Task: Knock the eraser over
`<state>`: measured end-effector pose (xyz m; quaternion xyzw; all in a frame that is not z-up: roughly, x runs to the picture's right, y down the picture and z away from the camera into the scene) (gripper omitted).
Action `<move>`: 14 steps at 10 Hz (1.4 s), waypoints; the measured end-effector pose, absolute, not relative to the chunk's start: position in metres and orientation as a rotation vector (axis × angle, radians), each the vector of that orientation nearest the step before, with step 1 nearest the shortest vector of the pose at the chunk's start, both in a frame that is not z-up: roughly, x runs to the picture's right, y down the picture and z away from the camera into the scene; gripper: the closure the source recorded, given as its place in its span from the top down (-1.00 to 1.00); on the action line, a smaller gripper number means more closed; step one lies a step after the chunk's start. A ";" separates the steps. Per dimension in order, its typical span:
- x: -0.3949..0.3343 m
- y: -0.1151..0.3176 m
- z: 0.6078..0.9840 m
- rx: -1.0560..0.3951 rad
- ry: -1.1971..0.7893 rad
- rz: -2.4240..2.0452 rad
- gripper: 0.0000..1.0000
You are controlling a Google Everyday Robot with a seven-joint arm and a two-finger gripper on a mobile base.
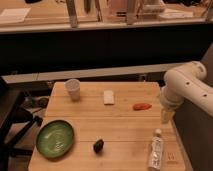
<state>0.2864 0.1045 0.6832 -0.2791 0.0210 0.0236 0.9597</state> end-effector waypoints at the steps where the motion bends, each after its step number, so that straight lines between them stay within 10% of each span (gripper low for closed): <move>1: 0.286 0.105 0.683 -0.566 0.042 0.048 0.60; 14: 0.244 0.130 0.690 -0.571 0.022 -0.050 0.60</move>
